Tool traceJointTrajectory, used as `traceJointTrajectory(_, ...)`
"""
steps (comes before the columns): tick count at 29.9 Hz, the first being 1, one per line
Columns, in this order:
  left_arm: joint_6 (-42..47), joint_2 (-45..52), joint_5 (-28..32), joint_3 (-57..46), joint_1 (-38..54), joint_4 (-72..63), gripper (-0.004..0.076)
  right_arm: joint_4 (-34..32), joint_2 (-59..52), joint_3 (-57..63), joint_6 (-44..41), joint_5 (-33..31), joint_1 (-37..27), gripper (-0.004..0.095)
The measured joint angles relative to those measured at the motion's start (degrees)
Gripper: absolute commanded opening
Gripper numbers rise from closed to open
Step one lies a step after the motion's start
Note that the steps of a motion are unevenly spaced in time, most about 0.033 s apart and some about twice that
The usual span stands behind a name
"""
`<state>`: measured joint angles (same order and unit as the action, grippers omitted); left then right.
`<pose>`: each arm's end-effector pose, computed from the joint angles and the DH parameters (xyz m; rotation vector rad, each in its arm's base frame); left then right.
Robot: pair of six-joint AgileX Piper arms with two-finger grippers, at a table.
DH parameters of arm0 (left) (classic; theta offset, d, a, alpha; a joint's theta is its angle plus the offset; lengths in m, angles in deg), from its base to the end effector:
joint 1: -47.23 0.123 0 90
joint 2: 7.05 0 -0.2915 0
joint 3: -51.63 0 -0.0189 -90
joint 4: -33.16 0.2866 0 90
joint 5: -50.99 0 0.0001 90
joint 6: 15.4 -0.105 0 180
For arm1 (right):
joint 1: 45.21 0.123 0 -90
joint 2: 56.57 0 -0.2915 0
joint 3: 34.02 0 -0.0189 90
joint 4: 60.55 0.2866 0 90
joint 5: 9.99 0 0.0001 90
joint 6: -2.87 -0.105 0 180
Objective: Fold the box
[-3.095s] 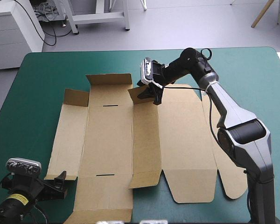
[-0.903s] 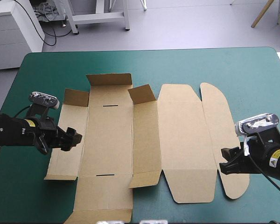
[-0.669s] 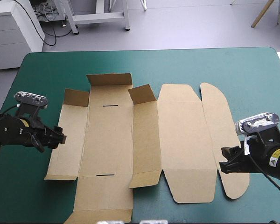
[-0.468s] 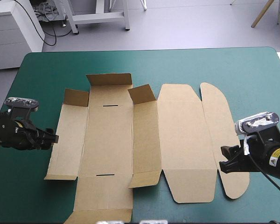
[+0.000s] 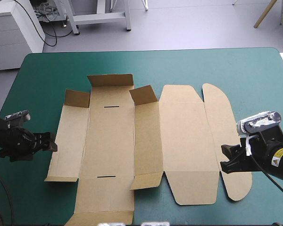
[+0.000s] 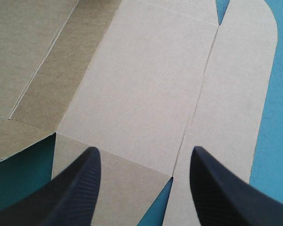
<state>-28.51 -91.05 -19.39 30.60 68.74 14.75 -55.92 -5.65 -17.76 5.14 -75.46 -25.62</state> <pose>0.2541 0.0666 0.2571 -0.3575 2.9263 -0.4001 0.1388 0.0576 0.4069 -0.4394 2.2833 0.2550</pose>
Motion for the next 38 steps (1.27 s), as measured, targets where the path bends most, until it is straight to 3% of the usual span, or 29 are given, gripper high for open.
traceJointTrajectory(19,-10.59,-15.99,1.42,0.00,6.06,-11.22,0.0597,0.32,0.00,0.00,0.18,-0.50,0.00,0.0526)
traceJointTrajectory(32,-19.08,-19.47,1.30,-2.57,5.86,-22.81,0.0535,0.32,0.00,0.00,0.63,-0.60,0.00,0.0526)
traceJointTrajectory(38,-22.51,-19.47,1.20,-5.20,1.35,-27.36,0.0530,0.32,0.00,0.00,0.63,-0.53,0.00,0.0526)
